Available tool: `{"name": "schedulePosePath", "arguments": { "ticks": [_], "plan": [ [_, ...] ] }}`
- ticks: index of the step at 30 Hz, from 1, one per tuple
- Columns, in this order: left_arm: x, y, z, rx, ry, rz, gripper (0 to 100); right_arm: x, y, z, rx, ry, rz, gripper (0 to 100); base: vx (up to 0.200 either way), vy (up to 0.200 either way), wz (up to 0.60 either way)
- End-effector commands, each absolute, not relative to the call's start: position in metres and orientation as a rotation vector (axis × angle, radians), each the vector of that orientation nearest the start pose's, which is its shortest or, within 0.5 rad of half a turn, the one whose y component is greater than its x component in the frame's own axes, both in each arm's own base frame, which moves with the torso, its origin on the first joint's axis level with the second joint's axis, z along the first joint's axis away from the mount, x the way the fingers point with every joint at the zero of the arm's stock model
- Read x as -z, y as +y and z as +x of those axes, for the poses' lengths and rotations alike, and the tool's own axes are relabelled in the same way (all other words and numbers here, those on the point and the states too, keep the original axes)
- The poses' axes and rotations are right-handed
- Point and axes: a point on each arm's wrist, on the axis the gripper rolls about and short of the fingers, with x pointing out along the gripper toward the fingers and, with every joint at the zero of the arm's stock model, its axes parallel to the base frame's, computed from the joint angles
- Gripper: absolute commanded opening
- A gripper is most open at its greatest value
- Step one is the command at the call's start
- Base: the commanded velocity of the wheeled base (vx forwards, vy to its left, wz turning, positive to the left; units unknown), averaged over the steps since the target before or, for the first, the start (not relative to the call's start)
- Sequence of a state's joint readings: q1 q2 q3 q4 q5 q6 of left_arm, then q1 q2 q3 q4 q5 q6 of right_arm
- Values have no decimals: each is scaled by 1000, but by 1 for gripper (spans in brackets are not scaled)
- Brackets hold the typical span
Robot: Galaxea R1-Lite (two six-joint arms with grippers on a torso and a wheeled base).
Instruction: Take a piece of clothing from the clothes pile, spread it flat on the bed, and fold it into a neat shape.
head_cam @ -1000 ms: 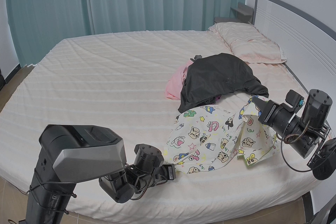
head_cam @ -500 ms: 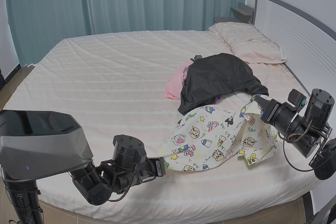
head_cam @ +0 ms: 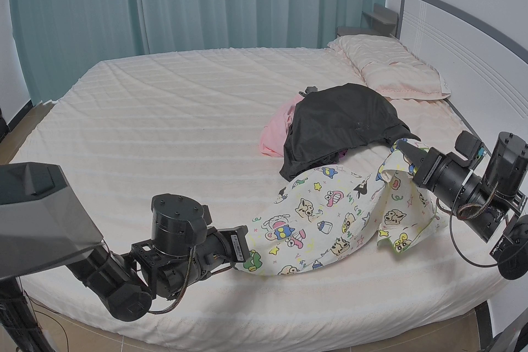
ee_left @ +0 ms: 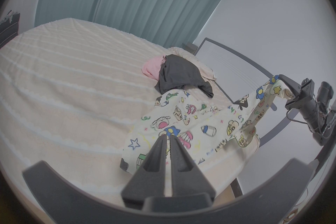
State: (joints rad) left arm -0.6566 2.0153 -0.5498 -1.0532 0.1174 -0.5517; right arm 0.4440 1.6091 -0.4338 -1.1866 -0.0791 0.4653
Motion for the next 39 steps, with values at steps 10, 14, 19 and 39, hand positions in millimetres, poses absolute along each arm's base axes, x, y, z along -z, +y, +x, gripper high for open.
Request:
{"name": "schedulePosePath", "arguments": {
  "ticks": [10,14,19,39],
  "plan": [
    [-67,-181,245,403,530,-380,0,-178,130,247,-459,57,467,0,0,0,0],
    [-49,-187,246,401,583,-353,100,-180,130,247,-458,52,468,0,0,0,0],
    [-23,-196,248,417,649,-320,100,-182,130,248,-469,46,468,0,0,0,0],
    [7,-229,268,639,563,-245,100,-225,153,246,-568,-61,504,0,0,0,0]
  ]
}}
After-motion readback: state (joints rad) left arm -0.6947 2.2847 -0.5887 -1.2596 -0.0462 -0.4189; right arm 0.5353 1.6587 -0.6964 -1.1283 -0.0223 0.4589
